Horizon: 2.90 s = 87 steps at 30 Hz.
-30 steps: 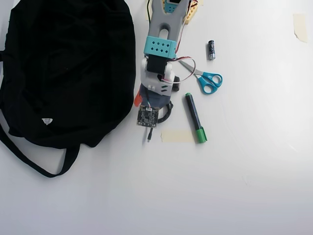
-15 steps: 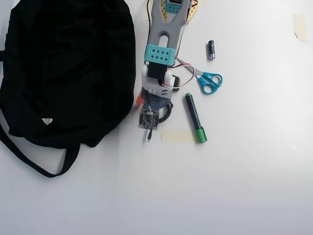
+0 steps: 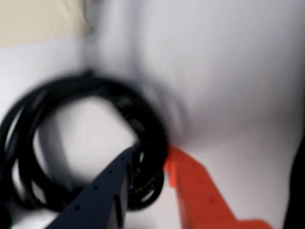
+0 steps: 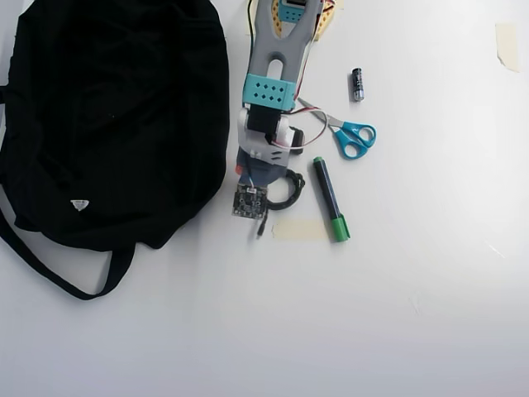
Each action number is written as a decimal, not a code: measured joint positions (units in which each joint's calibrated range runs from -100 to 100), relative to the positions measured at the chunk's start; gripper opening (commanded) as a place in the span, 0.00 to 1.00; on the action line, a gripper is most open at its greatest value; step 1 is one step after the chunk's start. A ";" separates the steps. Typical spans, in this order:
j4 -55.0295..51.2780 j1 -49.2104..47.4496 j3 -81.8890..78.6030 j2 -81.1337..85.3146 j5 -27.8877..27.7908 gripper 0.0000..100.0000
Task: Put the cable into the black bag
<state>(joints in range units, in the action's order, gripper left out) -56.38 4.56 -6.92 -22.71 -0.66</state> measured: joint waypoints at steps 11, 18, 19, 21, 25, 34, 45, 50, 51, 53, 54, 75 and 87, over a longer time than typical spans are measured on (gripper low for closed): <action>0.00 -0.07 0.00 0.00 0.00 0.02; 0.00 -0.07 1.81 0.00 -0.24 0.02; 0.00 0.00 2.12 0.42 -0.24 0.02; 0.00 0.00 2.52 1.41 -0.24 0.02; -1.03 0.00 2.83 4.73 -0.29 0.02; -16.32 0.00 10.85 8.80 -0.29 0.02; -24.82 0.15 14.70 15.36 -0.29 0.02; -27.57 1.10 14.86 17.77 -0.39 0.02; -27.82 1.91 14.86 17.93 -0.29 0.02; -27.99 3.97 14.86 18.02 -0.24 0.02; -27.99 4.48 14.86 18.02 -0.24 0.02; -27.99 27.48 14.94 18.02 -0.39 0.02; -13.74 45.41 15.41 7.55 -2.30 0.02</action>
<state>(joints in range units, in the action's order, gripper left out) -70.12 49.96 8.49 -15.15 -2.95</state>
